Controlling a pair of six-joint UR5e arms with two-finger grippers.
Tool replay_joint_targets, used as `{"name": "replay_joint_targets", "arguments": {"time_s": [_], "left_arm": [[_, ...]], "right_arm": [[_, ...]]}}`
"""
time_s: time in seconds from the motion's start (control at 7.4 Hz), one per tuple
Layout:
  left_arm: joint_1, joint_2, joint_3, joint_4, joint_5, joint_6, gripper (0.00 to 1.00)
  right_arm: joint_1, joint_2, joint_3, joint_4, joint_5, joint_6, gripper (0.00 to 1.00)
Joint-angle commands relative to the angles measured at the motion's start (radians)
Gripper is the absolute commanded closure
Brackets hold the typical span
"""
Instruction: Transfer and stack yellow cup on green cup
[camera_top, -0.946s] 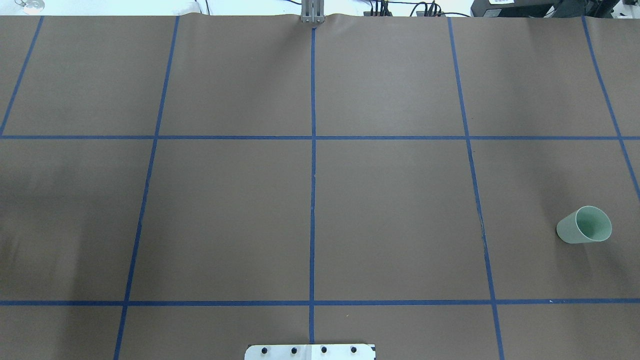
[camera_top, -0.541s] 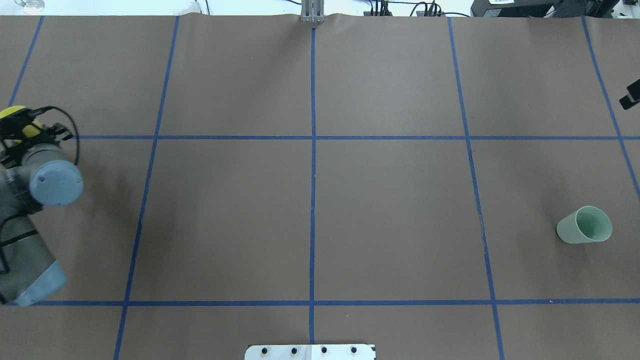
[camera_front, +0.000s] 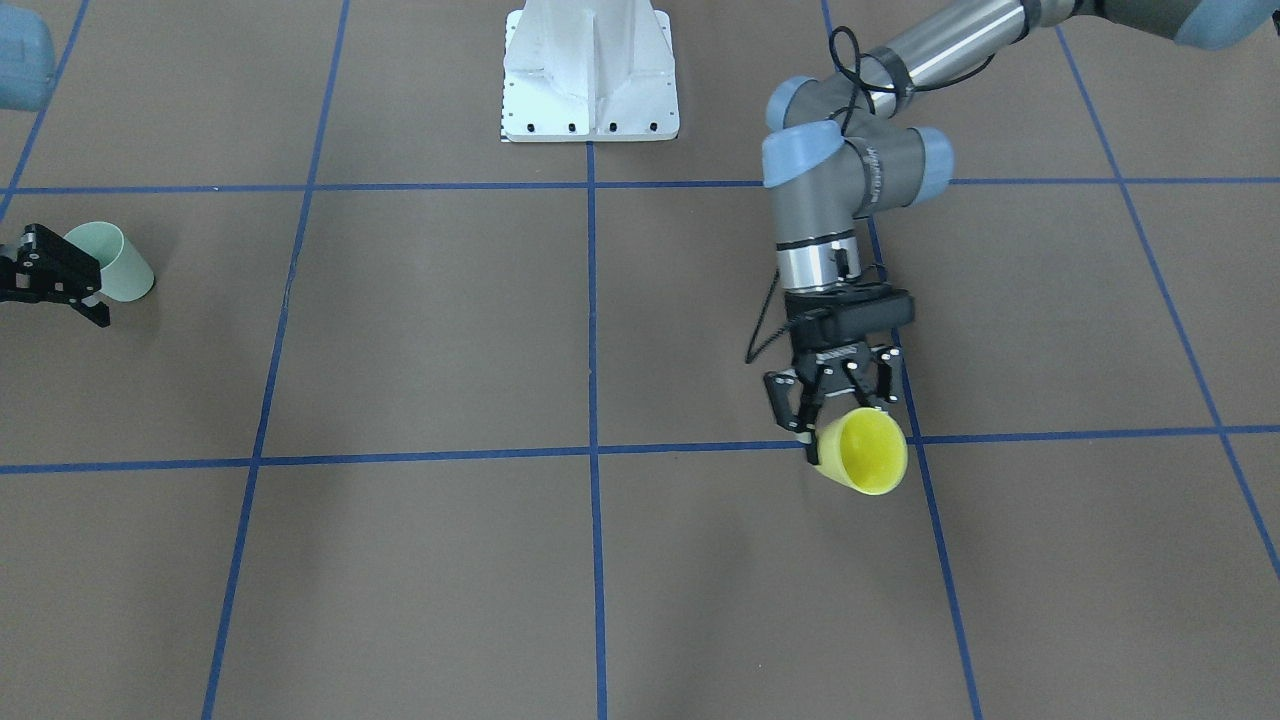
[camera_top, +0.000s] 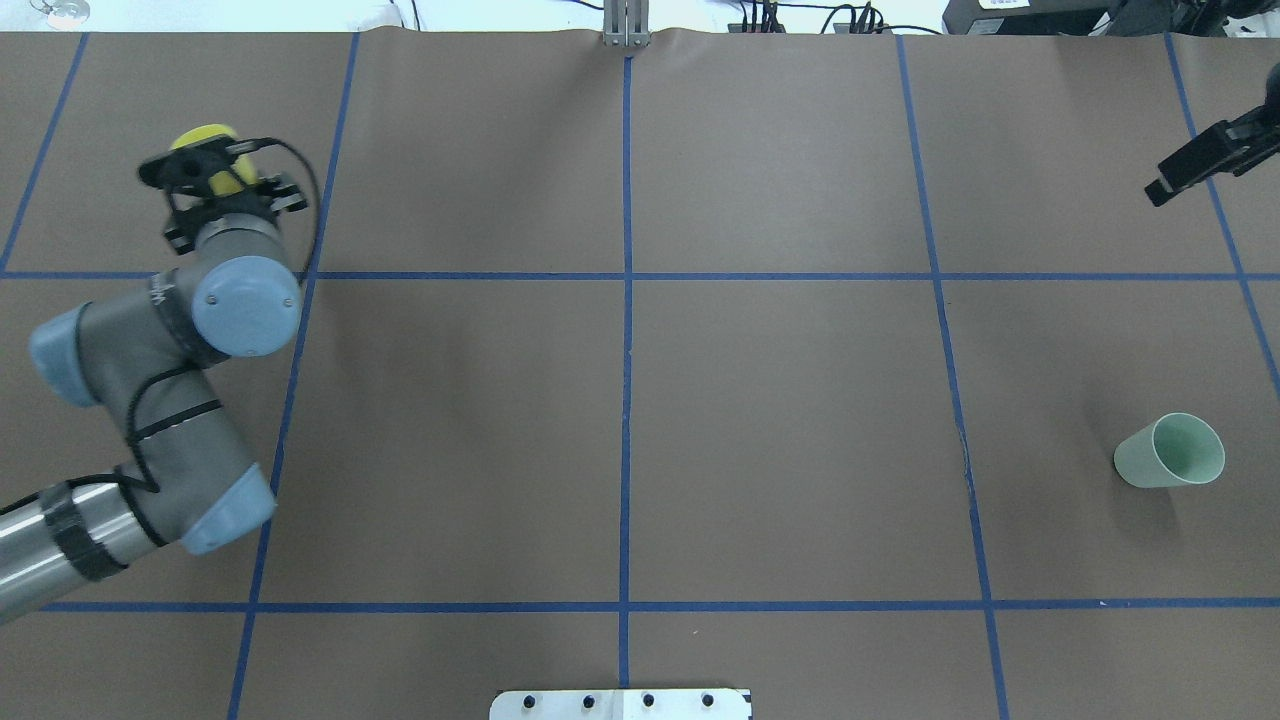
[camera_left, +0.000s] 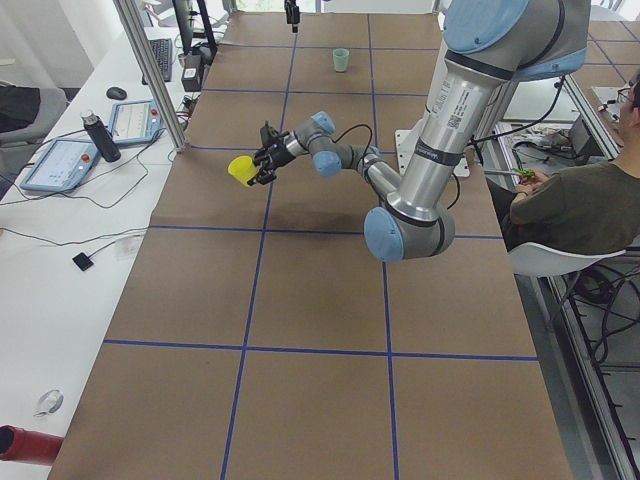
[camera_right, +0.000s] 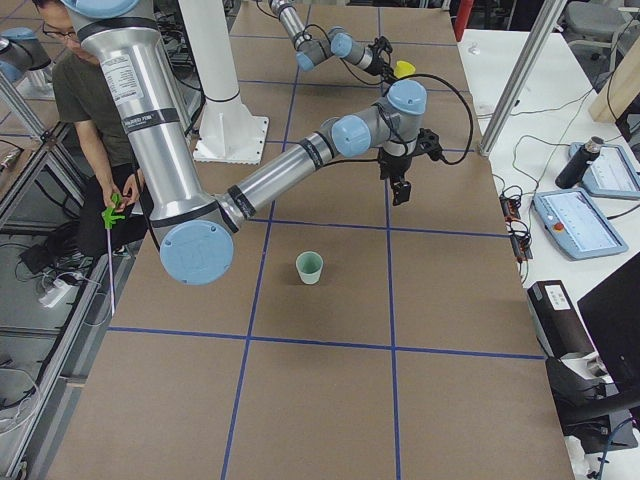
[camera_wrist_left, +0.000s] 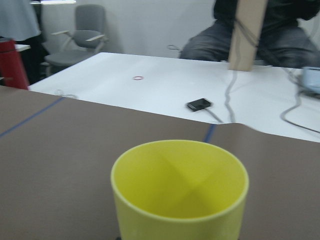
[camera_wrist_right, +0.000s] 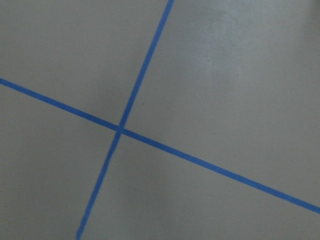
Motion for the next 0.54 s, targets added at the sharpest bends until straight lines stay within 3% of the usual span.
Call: {"name": "replay_joint_targets", "arguments": {"time_s": [0.0,0.14,0.27,0.41], "left_arm": [[0.135,-0.086,0.099,-0.311,0.006,0.324,0.86],[0.147,-0.083,0.163,-0.506,-0.003,0.485,0.86],[0.149,-0.089,0.249,-0.737,-0.043,0.633,0.78],[0.145,-0.090,0.329,-0.965,-0.177,0.753,0.81]], "right_arm": [[-0.082,0.084,-0.010,0.014,0.000,0.175,0.00],[-0.125,0.089,-0.019,0.077,-0.001,0.253,0.00],[-0.140,0.089,-0.041,0.165,0.000,0.314,0.00],[-0.168,0.091,-0.042,0.208,-0.001,0.380,0.00]]}}
